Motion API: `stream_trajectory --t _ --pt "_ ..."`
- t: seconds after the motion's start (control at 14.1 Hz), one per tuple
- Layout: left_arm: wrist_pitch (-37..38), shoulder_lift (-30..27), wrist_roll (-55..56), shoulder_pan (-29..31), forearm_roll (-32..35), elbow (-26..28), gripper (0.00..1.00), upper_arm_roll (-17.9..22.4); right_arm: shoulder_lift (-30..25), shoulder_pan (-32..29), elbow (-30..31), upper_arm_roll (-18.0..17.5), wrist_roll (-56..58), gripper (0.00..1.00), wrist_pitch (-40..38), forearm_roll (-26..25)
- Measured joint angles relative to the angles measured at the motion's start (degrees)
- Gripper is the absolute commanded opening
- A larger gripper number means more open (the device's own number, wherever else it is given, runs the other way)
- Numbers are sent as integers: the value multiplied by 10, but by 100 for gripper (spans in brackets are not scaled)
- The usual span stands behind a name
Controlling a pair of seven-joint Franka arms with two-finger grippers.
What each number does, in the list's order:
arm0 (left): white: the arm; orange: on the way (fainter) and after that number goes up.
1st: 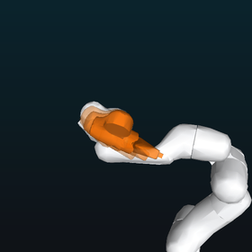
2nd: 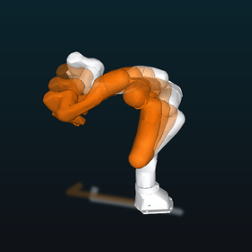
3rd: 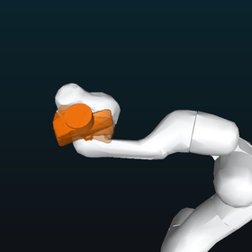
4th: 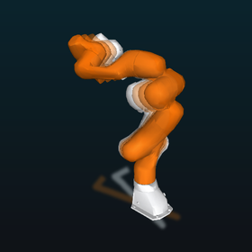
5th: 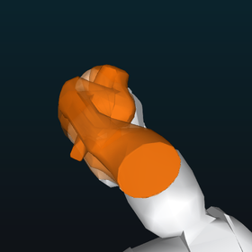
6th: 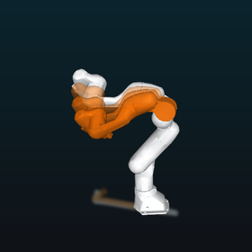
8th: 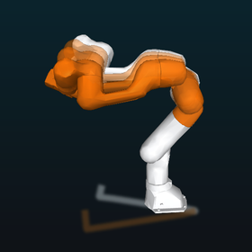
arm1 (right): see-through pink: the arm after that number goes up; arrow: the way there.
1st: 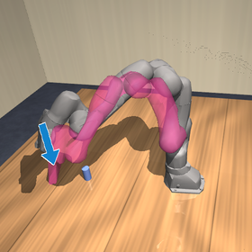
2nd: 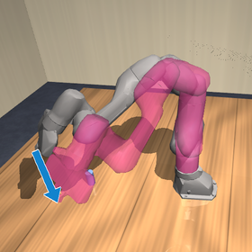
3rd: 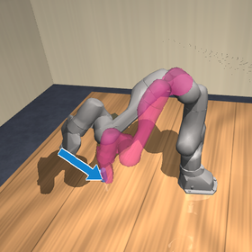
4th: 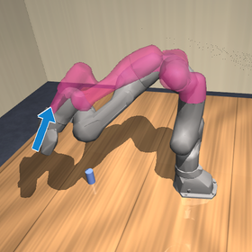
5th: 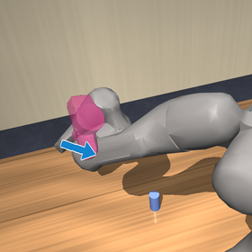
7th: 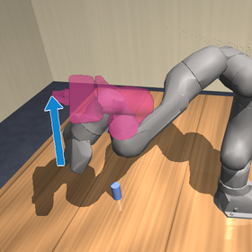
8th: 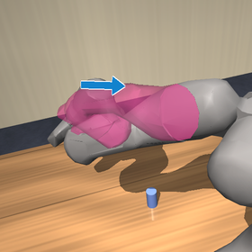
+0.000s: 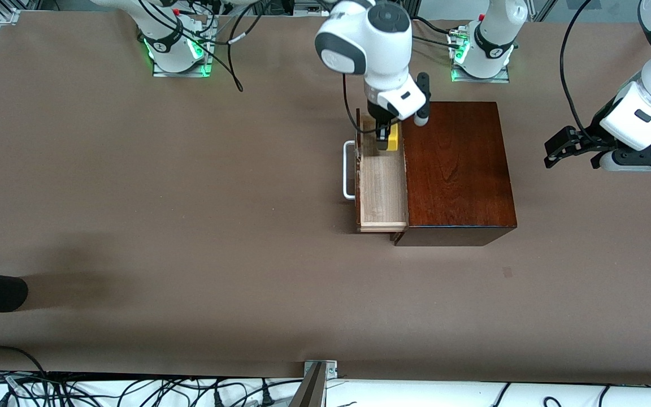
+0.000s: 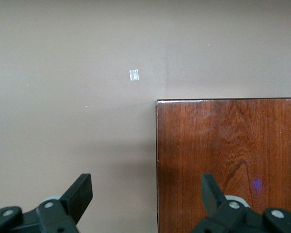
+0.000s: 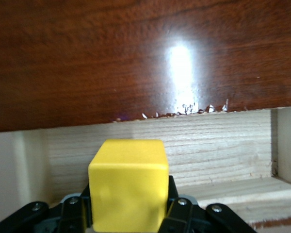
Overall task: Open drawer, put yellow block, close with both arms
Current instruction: 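Lower the yellow cube into the open drawer with the right gripper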
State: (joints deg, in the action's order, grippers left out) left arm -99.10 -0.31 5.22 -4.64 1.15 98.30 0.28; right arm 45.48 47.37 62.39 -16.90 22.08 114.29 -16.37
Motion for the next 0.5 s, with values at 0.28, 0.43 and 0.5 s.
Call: stream_trajectory --t 0.28,0.43,0.5 --pt "0 0 0 0 0 0 100 0 14 -1 -3 6 40 0 -1 -2" --pt "1 0 0 0 0 0 100 0 19 -1 -3 7 48 0 -3 -12" --pt "1 0 0 0 0 0 100 0 23 -1 -3 7 50 0 -4 -16"
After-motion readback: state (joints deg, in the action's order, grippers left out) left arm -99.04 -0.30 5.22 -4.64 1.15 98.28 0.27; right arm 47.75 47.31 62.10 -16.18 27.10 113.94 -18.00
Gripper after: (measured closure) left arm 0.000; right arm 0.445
